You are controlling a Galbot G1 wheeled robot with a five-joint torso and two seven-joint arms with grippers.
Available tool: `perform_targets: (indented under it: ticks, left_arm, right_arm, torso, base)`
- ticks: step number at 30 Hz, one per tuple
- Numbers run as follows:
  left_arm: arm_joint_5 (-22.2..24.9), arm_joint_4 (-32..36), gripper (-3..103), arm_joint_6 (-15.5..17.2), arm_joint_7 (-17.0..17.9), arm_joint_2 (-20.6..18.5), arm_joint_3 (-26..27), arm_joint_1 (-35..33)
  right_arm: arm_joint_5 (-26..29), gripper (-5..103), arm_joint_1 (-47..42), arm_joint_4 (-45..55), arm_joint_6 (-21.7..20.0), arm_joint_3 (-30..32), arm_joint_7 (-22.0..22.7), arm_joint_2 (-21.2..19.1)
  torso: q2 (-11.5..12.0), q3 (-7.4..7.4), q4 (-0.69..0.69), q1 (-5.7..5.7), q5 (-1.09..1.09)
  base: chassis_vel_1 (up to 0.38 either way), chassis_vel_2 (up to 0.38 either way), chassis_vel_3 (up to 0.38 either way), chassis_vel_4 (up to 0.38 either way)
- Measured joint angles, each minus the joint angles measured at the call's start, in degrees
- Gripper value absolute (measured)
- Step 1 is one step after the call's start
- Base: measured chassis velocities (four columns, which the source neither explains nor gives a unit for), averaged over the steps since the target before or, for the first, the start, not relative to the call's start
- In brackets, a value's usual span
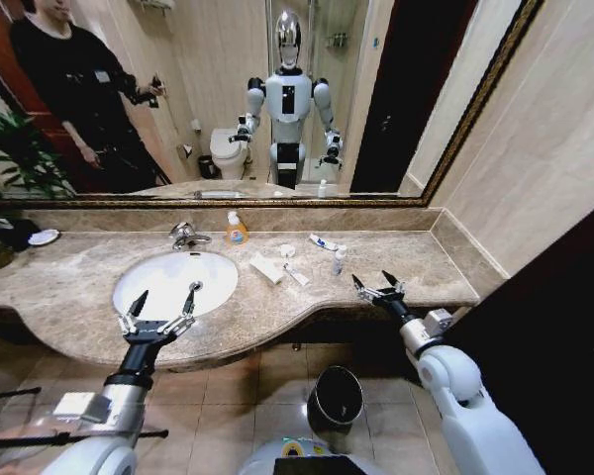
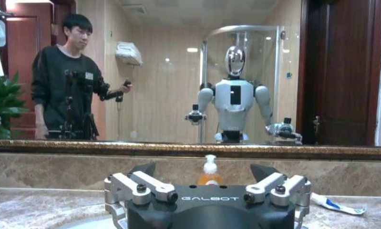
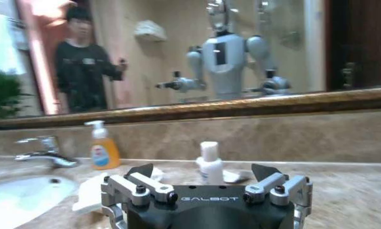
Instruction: Pick up the trash from the sink and place it in the trash bin.
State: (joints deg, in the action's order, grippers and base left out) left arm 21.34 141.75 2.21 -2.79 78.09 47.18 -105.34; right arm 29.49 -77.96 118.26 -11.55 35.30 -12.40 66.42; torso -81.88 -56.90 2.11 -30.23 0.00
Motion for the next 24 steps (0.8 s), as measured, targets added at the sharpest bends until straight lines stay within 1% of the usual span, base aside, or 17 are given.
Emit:
perform_targets:
  ticks: [1, 2, 3, 6, 8, 9, 10, 12, 13, 15, 16, 18, 19, 20, 21, 23, 24]
  left_arm:
    - [0.0, 0.0, 100, 0.0, 0.0, 0.0, 0.0, 0.0]
    - [0.0, 0.0, 100, 0.0, 0.0, 0.0, 0.0, 0.0]
    - [0.0, 0.0, 100, 0.0, 0.0, 0.0, 0.0, 0.0]
    - [0.0, 0.0, 100, 0.0, 0.0, 0.0, 0.0, 0.0]
    - [0.0, 0.0, 100, 0.0, 0.0, 0.0, 0.0, 0.0]
    - [0.0, 0.0, 100, 0.0, 0.0, 0.0, 0.0, 0.0]
    - [0.0, 0.0, 100, 0.0, 0.0, 0.0, 0.0, 0.0]
    - [0.0, 0.0, 100, 0.0, 0.0, 0.0, 0.0, 0.0]
    - [0.0, 0.0, 100, 0.0, 0.0, 0.0, 0.0, 0.0]
    - [0.0, 0.0, 100, 0.0, 0.0, 0.0, 0.0, 0.0]
    - [0.0, 0.0, 100, 0.0, 0.0, 0.0, 0.0, 0.0]
    - [0.0, 0.0, 100, 0.0, 0.0, 0.0, 0.0, 0.0]
    - [0.0, 0.0, 100, 0.0, 0.0, 0.0, 0.0, 0.0]
    - [0.0, 0.0, 100, 0.0, 0.0, 0.0, 0.0, 0.0]
    - [0.0, 0.0, 100, 0.0, 0.0, 0.0, 0.0, 0.0]
    - [0.0, 0.0, 100, 0.0, 0.0, 0.0, 0.0, 0.0]
    - [0.0, 0.0, 100, 0.0, 0.0, 0.0, 0.0, 0.0]
  right_arm:
    - [0.0, 100, 0.0, 0.0, 0.0, 0.0, 0.0, 0.0]
    - [0.8, 100, 0.8, -1.3, 0.8, 0.1, -2.6, -1.1]
    - [1.1, 100, 1.3, -1.9, 1.1, 0.2, -3.8, -1.7]
    - [1.3, 100, 2.8, -2.8, 1.2, -0.4, -4.8, -2.7]
    - [1.1, 100, 3.8, -3.1, 0.8, -1.6, -4.3, -2.8]
    - [0.4, 100, 5.8, -3.8, 0.6, -3.6, -2.7, -2.5]
    - [0.4, 100, 5.8, -3.8, 0.6, -3.6, -2.7, -2.5]
    - [-1.5, 100, 10.4, -6.8, 0.2, -7.9, 0.6, -1.5]
    - [-1.5, 100, 10.4, -6.8, 0.2, -7.9, 0.6, -1.5]
    - [-2.8, 100, 14.6, -10.4, -0.4, -11.9, 4.1, -0.3]
    - [-2.8, 100, 14.6, -10.4, -0.4, -11.9, 4.1, -0.3]
    - [-5.6, 100, 18.1, -15.1, -0.8, -15.5, 8.7, 1.4]
    - [-5.6, 100, 18.1, -15.1, -0.8, -15.5, 8.7, 1.4]
    - [-7.2, 100, 19.5, -17.7, -0.8, -16.9, 10.9, 2.4]
    - [-7.2, 100, 19.5, -17.7, -0.8, -16.9, 10.9, 2.4]
    - [-8.2, 100, 21.6, -21.5, -0.6, -18.7, 13.6, 4.0]
    - [-8.2, 100, 21.6, -21.5, -0.6, -18.7, 13.6, 4.0]
  torso:
    - [0.0, 0.0, 0.0, 0.0, 0.0]
    - [0.0, 0.0, 0.0, 0.0, 0.0]
    - [0.0, 0.0, 0.0, 0.0, 0.0]
    - [0.0, 0.0, 0.0, 0.0, -0.01]
    - [0.0, 0.0, -0.01, 0.0, -0.01]
    - [0.0, 0.0, -0.01, 0.0, -0.01]
    - [0.0, 0.0, -0.01, 0.0, -0.01]
    - [0.0, 0.0, 0.0, 0.0, 0.0]
    - [0.0, 0.0, 0.0, 0.0, 0.0]
    - [0.0, -0.01, 0.02, 0.0, -0.01]
    - [0.0, -0.01, 0.02, 0.0, -0.01]
    - [0.0, 0.0, 0.01, 0.0, -0.02]
    - [0.0, 0.0, 0.01, 0.0, -0.02]
    - [0.0, -0.01, 0.01, 0.0, 0.0]
    - [0.0, -0.01, 0.01, 0.0, 0.0]
    - [0.0, -0.01, 0.0, 0.0, 0.0]
    - [0.0, -0.01, 0.0, 0.0, 0.0]
  base:
    - [0.0, 0.0, 0.0, 0.0]
    - [0.0, 0.0, 0.0, 0.0]
    - [0.0, 0.0, 0.0, 0.0]
    - [0.0, 0.0, 0.0, 0.0]
    - [0.0, 0.0, 0.0, 0.0]
    - [0.0, 0.0, 0.0, 0.0]
    - [0.0, 0.0, 0.0, 0.0]
    - [0.0, 0.0, 0.0, 0.0]
    - [0.0, 0.0, 0.0, 0.0]
    - [0.0, 0.0, 0.0, 0.0]
    - [0.0, 0.0, 0.0, 0.0]
    - [0.0, 0.0, 0.0, 0.0]
    - [0.0, 0.0, 0.0, 0.0]
    - [0.0, 0.0, 0.0, 0.0]
    - [0.0, 0.0, 0.0, 0.0]
    - [0.0, 0.0, 0.0, 0.0]
    - [0.0, 0.0, 0.0, 0.0]
